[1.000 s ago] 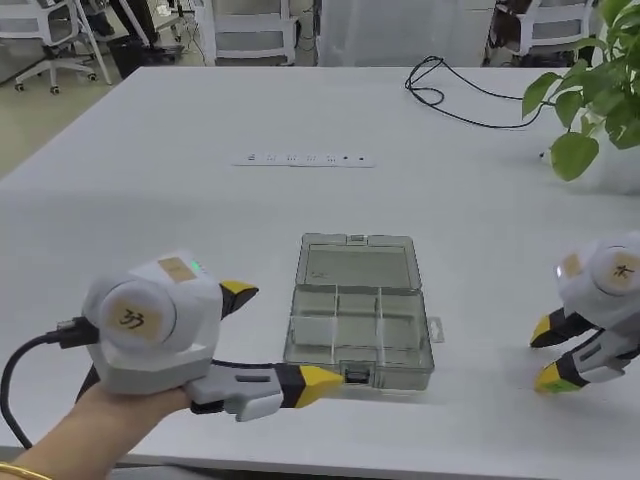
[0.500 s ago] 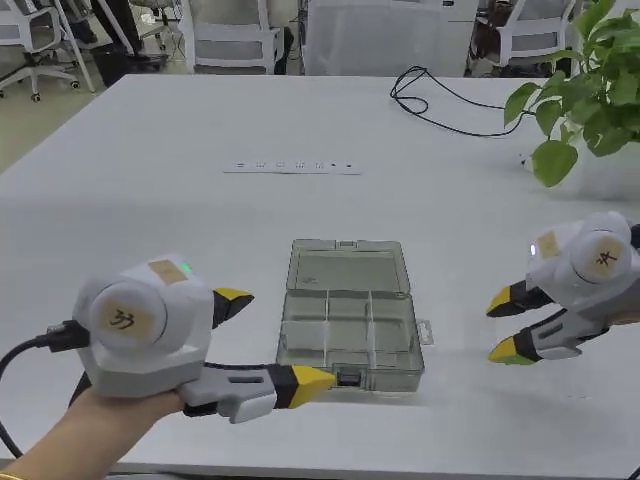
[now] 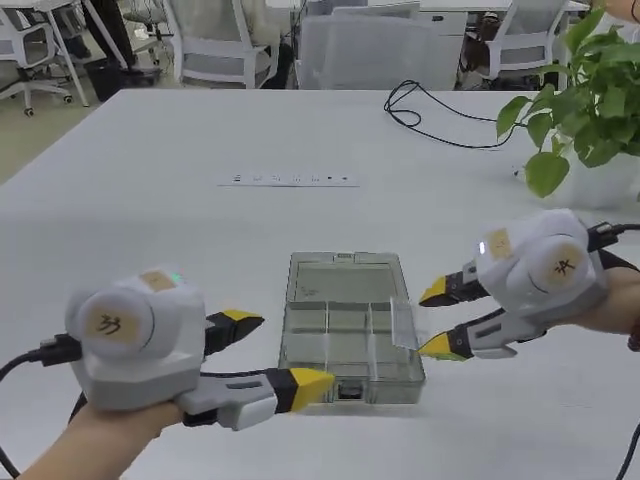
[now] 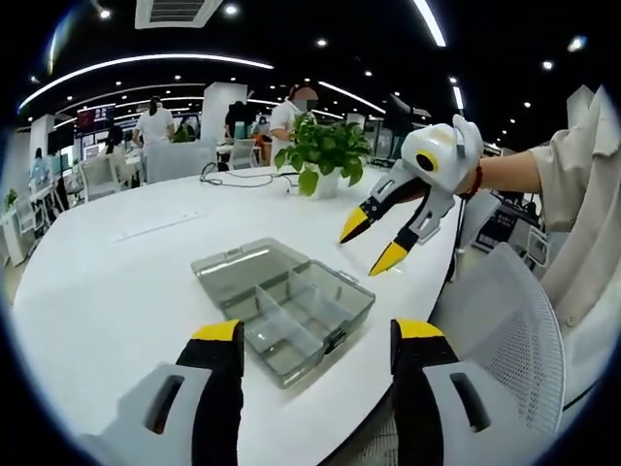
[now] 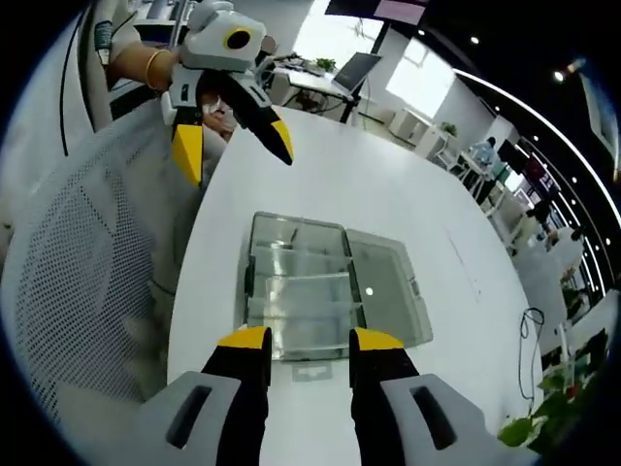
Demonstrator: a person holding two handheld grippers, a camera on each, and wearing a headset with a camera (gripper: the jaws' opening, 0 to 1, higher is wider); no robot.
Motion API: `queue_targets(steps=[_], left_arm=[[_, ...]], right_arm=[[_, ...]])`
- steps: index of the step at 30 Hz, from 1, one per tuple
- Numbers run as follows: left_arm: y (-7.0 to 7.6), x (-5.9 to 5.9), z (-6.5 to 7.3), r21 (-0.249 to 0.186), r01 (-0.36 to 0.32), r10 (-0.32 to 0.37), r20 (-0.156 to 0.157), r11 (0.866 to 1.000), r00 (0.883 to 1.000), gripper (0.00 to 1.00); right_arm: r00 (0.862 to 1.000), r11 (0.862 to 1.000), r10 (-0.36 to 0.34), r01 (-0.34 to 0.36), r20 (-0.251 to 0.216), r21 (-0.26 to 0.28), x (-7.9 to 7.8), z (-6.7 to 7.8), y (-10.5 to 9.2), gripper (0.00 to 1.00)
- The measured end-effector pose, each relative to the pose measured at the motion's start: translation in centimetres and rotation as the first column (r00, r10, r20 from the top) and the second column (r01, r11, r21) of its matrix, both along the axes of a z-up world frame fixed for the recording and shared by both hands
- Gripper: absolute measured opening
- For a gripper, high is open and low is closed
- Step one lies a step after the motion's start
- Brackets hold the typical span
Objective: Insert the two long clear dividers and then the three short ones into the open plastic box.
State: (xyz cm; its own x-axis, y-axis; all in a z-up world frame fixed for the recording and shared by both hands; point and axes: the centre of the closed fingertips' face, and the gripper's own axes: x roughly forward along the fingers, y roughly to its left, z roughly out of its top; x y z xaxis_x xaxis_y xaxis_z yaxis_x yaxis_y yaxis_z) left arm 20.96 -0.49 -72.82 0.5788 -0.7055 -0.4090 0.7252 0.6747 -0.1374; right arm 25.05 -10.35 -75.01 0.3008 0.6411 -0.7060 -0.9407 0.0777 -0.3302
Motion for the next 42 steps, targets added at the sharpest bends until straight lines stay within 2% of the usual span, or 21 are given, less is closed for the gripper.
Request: queue_targets(steps=[5,12,17,22,26,35,42], left_arm=[[0.0,0.0,0.5,-0.062,-0.019,0.017,-0.022,0.998,1.000,0.52],[-0.1,0.3,1.3,-0.152,-0.044,0.036,-0.056,0.987,0.998,0.47],[-0.3,0.3,1.7,-0.220,-0.050,0.028,-0.099,0.974,0.995,0.38],[-0.5,0.1,1.9,-0.252,-0.056,0.026,-0.120,0.966,0.992,0.33],[-0.6,-0.1,2.2,-0.301,-0.070,0.025,-0.151,0.951,0.988,0.28],[-0.8,-0.6,2.4,-0.342,-0.066,0.006,-0.174,0.938,0.985,0.13],[-0.8,-0.8,2.4,-0.353,-0.070,0.004,-0.186,0.933,0.983,0.04]], right_arm=[[0.999,0.999,0.021,-0.022,0.031,0.047,-0.3,1.1,2.1,0.32],[0.998,0.996,0.038,-0.042,0.045,0.082,-1.0,1.4,4.1,0.32],[0.997,0.991,0.036,-0.044,0.063,0.126,-1.4,2.0,5.4,0.32],[0.995,0.987,0.027,-0.042,0.097,0.153,-1.4,2.8,6.3,0.32],[0.994,0.985,0.022,-0.040,0.109,0.169,-1.5,3.1,6.8,0.32],[0.991,0.982,0.031,-0.055,0.128,0.183,-2.3,3.4,7.7,0.32],[0.989,0.980,0.045,-0.071,0.137,0.184,-2.8,3.5,8.3,0.32]])
